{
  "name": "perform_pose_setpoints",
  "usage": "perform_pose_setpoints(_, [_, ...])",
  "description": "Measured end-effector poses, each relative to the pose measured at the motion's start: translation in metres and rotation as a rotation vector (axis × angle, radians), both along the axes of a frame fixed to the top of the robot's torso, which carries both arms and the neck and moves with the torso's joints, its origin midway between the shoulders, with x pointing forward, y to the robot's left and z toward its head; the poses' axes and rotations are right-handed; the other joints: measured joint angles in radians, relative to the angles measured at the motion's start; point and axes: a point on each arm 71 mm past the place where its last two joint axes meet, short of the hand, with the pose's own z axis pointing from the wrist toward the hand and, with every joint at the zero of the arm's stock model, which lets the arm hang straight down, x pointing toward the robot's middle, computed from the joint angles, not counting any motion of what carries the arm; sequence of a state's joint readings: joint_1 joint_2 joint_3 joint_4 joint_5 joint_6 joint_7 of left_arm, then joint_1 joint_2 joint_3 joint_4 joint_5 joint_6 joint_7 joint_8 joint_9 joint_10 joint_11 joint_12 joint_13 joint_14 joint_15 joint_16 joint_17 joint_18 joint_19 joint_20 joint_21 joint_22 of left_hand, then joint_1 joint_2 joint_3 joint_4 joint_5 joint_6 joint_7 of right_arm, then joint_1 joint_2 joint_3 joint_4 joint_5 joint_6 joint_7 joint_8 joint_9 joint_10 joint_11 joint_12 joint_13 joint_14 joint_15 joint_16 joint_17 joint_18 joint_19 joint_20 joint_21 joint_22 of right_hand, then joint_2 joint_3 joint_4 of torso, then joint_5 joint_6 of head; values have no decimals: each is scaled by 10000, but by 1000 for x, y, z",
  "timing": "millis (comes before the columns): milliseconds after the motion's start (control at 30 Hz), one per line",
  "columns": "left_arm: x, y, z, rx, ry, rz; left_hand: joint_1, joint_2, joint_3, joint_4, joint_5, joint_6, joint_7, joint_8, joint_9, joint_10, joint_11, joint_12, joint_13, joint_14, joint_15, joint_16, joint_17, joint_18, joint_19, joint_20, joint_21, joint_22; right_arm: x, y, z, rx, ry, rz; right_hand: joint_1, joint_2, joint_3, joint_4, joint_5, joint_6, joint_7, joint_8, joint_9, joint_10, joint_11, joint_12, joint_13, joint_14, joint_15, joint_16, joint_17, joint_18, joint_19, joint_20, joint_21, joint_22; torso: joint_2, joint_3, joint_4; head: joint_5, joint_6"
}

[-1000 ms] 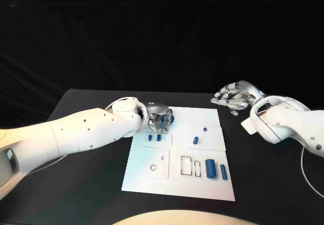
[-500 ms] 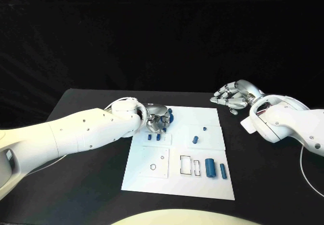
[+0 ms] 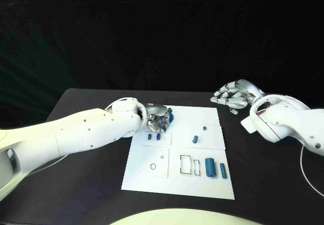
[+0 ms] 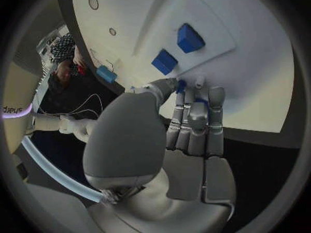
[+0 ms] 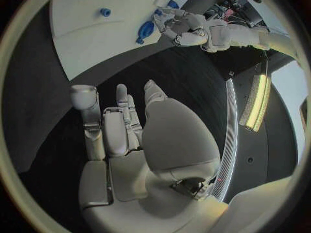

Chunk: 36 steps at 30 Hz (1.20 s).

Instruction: Assemble the parts on the task board

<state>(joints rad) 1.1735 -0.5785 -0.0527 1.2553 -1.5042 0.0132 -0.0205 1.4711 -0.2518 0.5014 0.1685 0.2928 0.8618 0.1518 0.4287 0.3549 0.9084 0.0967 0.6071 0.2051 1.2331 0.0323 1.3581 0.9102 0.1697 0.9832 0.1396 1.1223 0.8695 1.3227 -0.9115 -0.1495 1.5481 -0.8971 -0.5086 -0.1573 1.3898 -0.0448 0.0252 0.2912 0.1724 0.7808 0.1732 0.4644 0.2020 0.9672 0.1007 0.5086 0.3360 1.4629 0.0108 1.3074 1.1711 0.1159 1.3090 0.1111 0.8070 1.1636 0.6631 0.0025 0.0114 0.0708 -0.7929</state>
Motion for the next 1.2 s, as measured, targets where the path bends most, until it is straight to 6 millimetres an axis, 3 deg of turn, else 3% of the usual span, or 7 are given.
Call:
perform_pose_setpoints(500, [2, -1, -2, -88, -24, 53, -7, 6, 69, -47, 0, 88, -7, -70, -22, 162, -43, -69, -41, 141, 0, 152, 184, -2, 140, -39, 203, 261, 0, 1, 0, -7, 11, 13, 0, 0, -28, -28, 0, 0, 0, 0, -8, 2, 2, -39, -51, 0, 0, 0, 7, 0, 37, 37, 0, 7, 0, -6, 4, -23, -22])
perform_pose_setpoints(667, [1, -1, -3, -185, -72, 36, 105, 278, 275, -198, 0, 523, -81, -95, -27, 597, -130, -257, -171, 466, -117, 406, 532, 0, 496, -101, 561, 694, 0, 1, 0, -9, 15, 15, 0, 0, -27, -28, 0, 0, 0, 0, -8, 2, 2, -39, -51, 0, 0, 0, 7, 0, 37, 36, 0, 7, -1, -5, 6, -24, -24])
perform_pose_setpoints(733, [1, -1, -3, -247, -88, 21, 83, 353, 334, -257, -1, 739, -124, -126, -25, 844, -198, -339, -167, 718, -179, 555, 834, -162, 662, -161, 744, 914, 0, 1, 0, -10, 16, 17, 0, 0, -28, -28, 0, -1, 0, 0, -8, 2, 2, -39, -51, 0, 0, 0, 7, 0, 37, 36, 0, 6, -2, -4, 7, -24, -13])
perform_pose_setpoints(1200, [-1, 8, 2, -832, -278, 116, 24, 422, 455, -382, -26, 965, -178, -194, 21, 1150, -246, -712, -232, 1000, -215, 697, 1188, -161, 909, -234, 1006, 1290, 0, 1, -1, -21, 31, 13, 0, 0, -27, -29, 0, -1, -1, 0, -7, 12, 12, -39, -50, 0, 0, 0, 6, 0, 37, 36, 0, 14, -13, -3, 6, -37, 77])
